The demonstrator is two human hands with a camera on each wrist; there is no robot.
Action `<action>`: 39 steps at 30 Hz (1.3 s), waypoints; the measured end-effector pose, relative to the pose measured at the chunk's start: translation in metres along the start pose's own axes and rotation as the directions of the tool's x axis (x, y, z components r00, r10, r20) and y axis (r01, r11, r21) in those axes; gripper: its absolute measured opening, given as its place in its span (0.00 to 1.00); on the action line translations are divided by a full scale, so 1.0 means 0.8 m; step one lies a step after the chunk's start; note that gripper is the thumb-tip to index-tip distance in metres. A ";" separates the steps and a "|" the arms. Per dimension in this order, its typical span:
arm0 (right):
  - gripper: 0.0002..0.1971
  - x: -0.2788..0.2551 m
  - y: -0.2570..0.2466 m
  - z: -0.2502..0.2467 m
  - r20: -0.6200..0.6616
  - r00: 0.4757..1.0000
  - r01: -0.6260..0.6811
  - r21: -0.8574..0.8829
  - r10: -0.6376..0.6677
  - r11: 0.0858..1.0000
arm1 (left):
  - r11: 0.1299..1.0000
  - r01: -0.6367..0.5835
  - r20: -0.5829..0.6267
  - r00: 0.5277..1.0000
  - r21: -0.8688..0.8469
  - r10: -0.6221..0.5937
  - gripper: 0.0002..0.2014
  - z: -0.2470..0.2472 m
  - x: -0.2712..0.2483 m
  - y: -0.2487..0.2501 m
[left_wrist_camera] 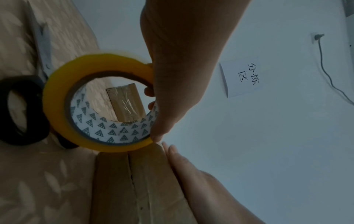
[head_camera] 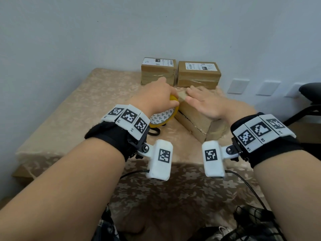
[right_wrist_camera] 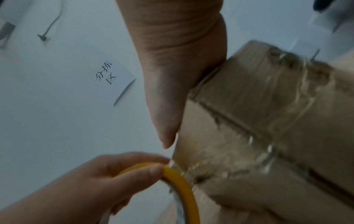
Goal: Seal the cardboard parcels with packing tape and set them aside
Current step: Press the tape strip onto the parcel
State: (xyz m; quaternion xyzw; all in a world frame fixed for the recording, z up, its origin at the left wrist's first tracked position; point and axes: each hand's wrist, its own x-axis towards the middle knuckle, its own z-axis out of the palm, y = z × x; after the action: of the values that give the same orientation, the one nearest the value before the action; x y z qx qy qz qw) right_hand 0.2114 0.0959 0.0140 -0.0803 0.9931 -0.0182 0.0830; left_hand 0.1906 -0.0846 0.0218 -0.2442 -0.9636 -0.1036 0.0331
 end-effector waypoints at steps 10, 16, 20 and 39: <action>0.30 0.002 -0.009 -0.009 -0.028 0.996 -0.083 -0.025 0.082 0.996 | 0.999 -0.027 -0.009 1.000 0.016 0.028 0.18 -0.001 -0.002 -0.004; 0.25 0.012 -0.028 -0.008 -0.117 0.993 -0.007 0.166 0.027 0.986 | 0.996 -0.044 -0.037 0.998 -0.083 0.041 0.26 0.004 -0.005 -0.017; 0.24 0.024 -0.041 -0.008 -0.155 0.982 -0.092 0.115 0.110 0.989 | 0.951 -0.053 -0.164 0.986 -0.304 0.003 0.29 0.005 -0.018 -0.030; 0.35 0.049 -0.057 0.018 -0.107 0.964 -0.251 -0.062 0.244 0.966 | 0.999 -0.034 -0.013 0.999 -0.006 0.034 0.27 -0.002 -0.024 -0.032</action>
State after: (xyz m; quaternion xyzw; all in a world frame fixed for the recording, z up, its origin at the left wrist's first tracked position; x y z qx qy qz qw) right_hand 0.1829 0.0442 -0.0040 0.0425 0.9982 0.0254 0.0324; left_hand 0.1952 -0.1161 0.0163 -0.2599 -0.9587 -0.1077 0.0404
